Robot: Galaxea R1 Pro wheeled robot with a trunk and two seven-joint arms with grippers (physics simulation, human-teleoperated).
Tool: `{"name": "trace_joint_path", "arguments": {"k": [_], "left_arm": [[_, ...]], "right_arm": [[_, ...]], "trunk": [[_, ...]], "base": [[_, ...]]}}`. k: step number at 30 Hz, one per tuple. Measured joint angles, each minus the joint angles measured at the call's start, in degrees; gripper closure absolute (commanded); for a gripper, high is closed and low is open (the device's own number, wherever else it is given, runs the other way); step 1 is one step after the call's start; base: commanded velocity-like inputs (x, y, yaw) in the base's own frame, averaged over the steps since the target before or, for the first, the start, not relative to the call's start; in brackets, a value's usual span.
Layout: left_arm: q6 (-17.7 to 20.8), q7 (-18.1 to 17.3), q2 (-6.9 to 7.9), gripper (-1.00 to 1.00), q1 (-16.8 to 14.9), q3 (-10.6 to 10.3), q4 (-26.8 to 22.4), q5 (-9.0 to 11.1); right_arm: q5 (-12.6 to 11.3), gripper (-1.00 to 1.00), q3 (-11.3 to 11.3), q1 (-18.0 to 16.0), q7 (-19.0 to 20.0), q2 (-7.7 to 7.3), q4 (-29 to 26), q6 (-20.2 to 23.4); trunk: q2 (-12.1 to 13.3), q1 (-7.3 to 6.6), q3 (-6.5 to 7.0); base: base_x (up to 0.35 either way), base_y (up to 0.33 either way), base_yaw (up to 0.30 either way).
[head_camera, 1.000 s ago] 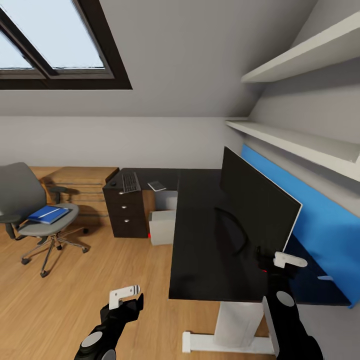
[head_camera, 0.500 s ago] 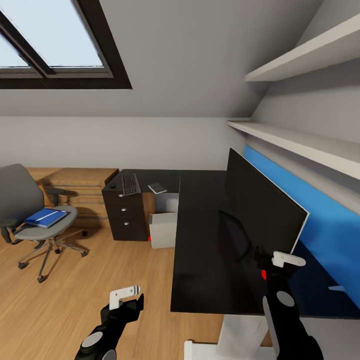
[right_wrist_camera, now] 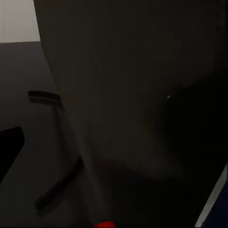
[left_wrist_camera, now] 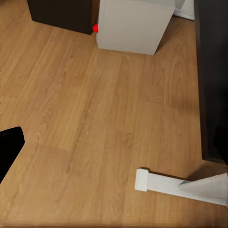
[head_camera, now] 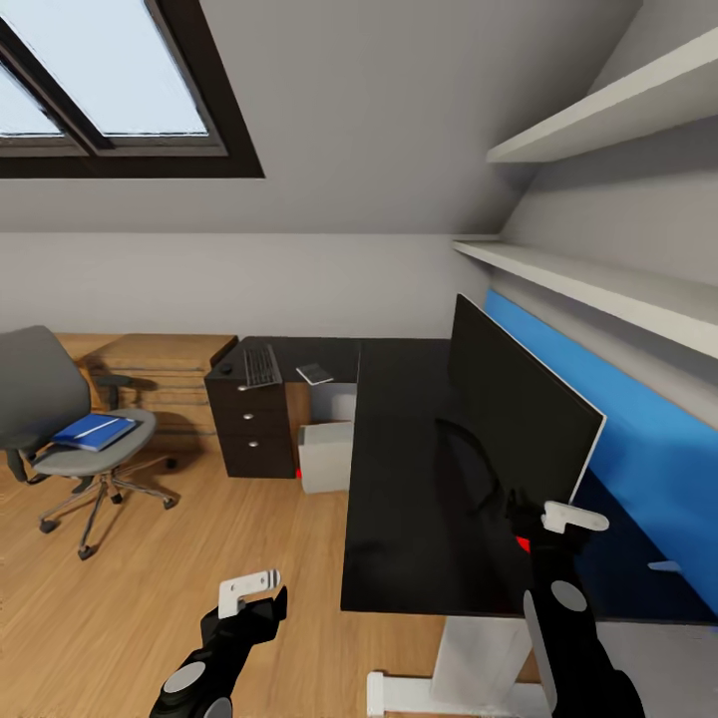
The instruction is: In the bedroom, organize the workspace by keeping the computer under the desk, ensuring the monitor is on the desk, placing the keyboard on the desk next to the monitor, placing the mouse on the desk next to the keyboard, moving the folder from the swivel chair onto the desk next to the mouse, stacking the notebook on top of the folder with the pen on top of the notebook, and positioning the swivel chair next to the desk.
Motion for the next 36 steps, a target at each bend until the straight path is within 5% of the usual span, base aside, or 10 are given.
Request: {"name": "trace_joint_path", "arguments": {"k": [15, 36], "left_arm": [[-0.01, 0.0, -0.01, -1.0, 0.0, 0.0, 0.0, 0.0], [0.09, 0.0, -0.08, -1.0, 0.0, -0.02, 0.0, 0.0]], "right_arm": [[0.01, -1.0, -0.01, 0.0, -0.02, 0.0, 0.0, 0.0], [-0.07, -1.0, 0.14, 0.0, -0.1, 0.11, 1.91, -1.62]], "trunk": [[0.0, -0.01, 0.0], [0.0, 0.02, 0.0]], "base": [[0.011, 0.047, 0.0], [-0.307, 0.0, 0.0]]}}
